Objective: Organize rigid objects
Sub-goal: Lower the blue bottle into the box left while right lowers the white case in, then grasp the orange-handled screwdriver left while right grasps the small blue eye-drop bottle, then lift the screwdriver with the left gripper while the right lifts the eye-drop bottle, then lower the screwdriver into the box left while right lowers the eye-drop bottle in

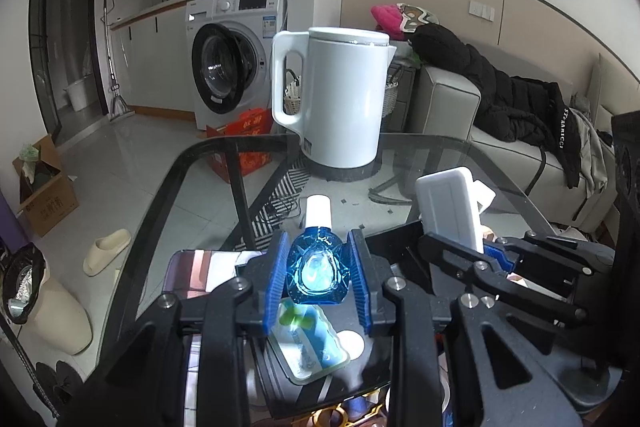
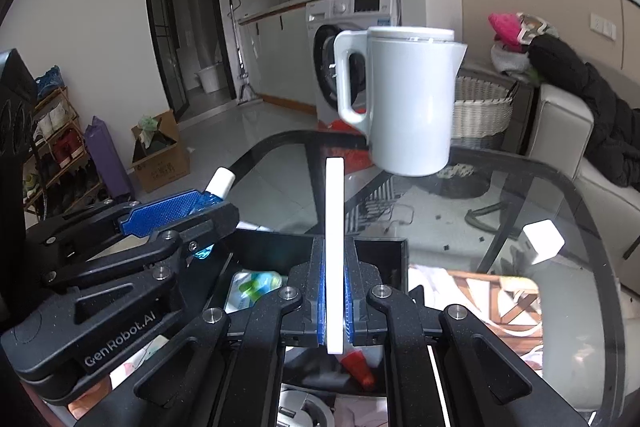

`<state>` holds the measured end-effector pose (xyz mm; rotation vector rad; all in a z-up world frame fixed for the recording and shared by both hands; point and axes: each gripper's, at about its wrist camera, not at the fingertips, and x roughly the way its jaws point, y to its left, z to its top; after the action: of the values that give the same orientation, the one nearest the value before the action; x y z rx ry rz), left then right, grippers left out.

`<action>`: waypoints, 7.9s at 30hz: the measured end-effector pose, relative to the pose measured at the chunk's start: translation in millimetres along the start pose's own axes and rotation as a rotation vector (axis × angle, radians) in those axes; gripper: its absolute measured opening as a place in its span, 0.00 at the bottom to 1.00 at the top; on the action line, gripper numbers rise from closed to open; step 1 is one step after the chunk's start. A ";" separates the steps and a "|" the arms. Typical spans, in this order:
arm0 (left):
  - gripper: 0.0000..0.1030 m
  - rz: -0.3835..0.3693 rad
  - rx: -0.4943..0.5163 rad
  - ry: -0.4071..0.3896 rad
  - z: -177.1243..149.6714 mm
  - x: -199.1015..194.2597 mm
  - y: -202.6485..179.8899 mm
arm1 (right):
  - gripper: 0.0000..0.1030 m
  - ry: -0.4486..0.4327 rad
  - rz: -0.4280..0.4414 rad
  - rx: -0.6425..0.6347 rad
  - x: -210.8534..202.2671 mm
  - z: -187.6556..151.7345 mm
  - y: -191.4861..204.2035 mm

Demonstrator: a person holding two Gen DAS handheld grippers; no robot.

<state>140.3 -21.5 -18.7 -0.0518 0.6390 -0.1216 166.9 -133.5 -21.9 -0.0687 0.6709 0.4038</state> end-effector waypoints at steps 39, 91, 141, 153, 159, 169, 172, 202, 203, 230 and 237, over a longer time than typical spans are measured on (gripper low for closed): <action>0.30 0.007 0.086 0.266 -28.5 58.8 -5.4 | 0.07 0.404 0.027 0.007 48.5 -21.7 0.3; 0.52 -0.063 0.118 0.411 -97.7 6.5 -43.0 | 0.33 0.518 0.106 0.142 -18.7 -114.9 -25.1; 0.25 -0.072 0.149 0.440 -106.1 -14.7 -31.9 | 0.31 0.458 0.014 0.009 -32.6 -118.6 -7.9; 0.24 -0.073 0.149 0.297 -85.8 -43.2 -28.4 | 0.23 0.324 0.009 0.049 -56.5 -94.4 -14.6; 0.24 -0.056 0.167 0.159 -70.4 -64.7 -31.0 | 0.23 0.221 0.011 0.061 -73.6 -85.3 -14.2; 0.24 -0.031 0.142 -0.057 -43.7 -97.6 -26.6 | 0.23 -0.059 -0.041 0.023 -123.2 -67.1 4.7; 0.24 -0.006 0.138 -0.144 -41.2 -111.7 -26.0 | 0.17 -0.136 -0.043 -0.002 -138.2 -63.2 13.9; 0.24 -0.003 0.118 -0.465 -40.2 -181.0 -13.7 | 0.16 -0.500 -0.094 -0.117 -216.3 -74.3 60.8; 0.25 -0.003 0.118 -0.462 -39.4 -179.8 -13.4 | 0.16 -0.496 -0.090 -0.114 -215.9 -73.3 60.1; 0.25 0.052 0.030 -0.378 -3.5 -91.3 0.7 | 0.16 -0.535 -0.079 -0.075 -140.8 -12.5 46.0; 0.25 0.058 -0.017 -0.314 4.8 -55.2 9.7 | 0.16 -0.450 -0.071 -0.028 -99.2 0.7 31.8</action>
<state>100.2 -4.7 16.9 -0.0669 0.3273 -0.0506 84.7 -138.0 42.0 -0.0266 0.2182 0.3447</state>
